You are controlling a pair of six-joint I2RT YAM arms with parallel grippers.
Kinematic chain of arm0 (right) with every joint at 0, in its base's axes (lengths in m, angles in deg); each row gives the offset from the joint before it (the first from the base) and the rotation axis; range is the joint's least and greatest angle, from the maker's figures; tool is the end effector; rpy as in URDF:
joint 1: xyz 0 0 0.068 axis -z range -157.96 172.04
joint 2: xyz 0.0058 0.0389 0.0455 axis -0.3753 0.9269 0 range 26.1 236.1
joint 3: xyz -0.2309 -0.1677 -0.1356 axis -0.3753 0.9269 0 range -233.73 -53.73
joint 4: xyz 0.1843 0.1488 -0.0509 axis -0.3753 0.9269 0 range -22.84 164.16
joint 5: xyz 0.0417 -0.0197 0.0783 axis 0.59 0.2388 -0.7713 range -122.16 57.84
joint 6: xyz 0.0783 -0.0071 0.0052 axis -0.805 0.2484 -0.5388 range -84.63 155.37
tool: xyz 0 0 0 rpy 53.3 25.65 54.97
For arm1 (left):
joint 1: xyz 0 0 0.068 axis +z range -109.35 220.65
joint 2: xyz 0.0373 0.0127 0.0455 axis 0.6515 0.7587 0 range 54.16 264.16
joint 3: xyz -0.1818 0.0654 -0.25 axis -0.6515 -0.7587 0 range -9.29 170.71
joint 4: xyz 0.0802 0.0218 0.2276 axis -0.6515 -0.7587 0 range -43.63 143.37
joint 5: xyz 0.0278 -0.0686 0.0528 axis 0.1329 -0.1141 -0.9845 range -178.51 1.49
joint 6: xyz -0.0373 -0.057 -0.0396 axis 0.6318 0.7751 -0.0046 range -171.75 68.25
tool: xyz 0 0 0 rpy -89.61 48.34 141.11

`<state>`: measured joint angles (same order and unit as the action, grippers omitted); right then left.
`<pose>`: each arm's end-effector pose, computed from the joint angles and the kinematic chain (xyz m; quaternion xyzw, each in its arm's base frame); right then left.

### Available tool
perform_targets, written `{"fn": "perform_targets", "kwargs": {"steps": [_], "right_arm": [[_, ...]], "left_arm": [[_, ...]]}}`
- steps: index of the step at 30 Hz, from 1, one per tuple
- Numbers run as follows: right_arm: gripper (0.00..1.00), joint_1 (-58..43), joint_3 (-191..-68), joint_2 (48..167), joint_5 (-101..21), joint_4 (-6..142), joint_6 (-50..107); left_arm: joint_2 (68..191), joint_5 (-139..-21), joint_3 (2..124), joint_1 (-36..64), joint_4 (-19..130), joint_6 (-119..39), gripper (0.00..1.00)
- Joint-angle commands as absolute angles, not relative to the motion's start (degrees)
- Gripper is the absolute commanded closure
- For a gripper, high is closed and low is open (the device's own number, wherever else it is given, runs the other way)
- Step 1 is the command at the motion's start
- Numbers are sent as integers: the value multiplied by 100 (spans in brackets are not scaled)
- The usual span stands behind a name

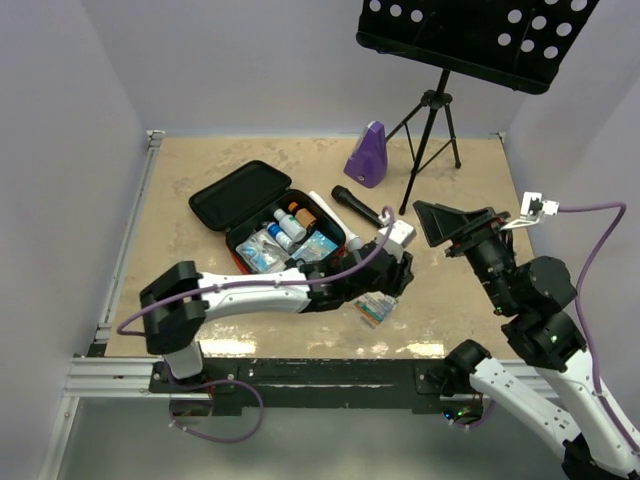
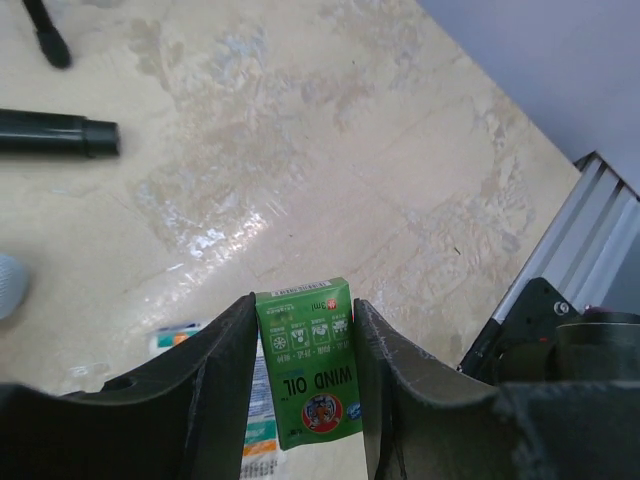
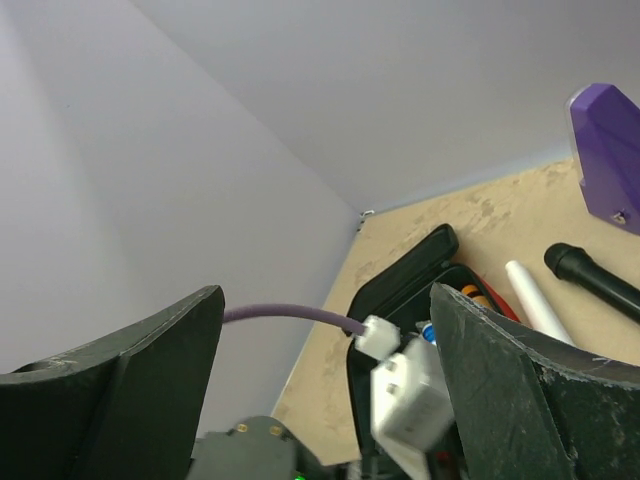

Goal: Organize the medicine kit

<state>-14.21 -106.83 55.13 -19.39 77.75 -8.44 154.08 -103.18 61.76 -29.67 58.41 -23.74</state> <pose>0.0628 0.0274 0.4422 0.1277 0.6083 0.4491 0.6418 0.1596 -0.3955 0.3051 0.2349 0.8001 -0.3397 0.4350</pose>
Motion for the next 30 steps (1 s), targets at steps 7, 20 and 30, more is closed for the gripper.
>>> {"fn": "perform_targets", "kwargs": {"steps": [7, 20, 30], "right_arm": [[11, -1417, -10638, 5589, -1915, 7200, -682], [11, -1417, -9856, 5879, -1994, 6804, -655], [12, -1417, -9618, 5809, -2109, 6848, -743]], "left_arm": [[12775, -11363, 4723, -2035, 4934, -2011, 64], [13447, -11251, 4774, -717, 4431, -1625, 62], [15127, -11179, 5372, -338, 4634, -1351, 64]]}}
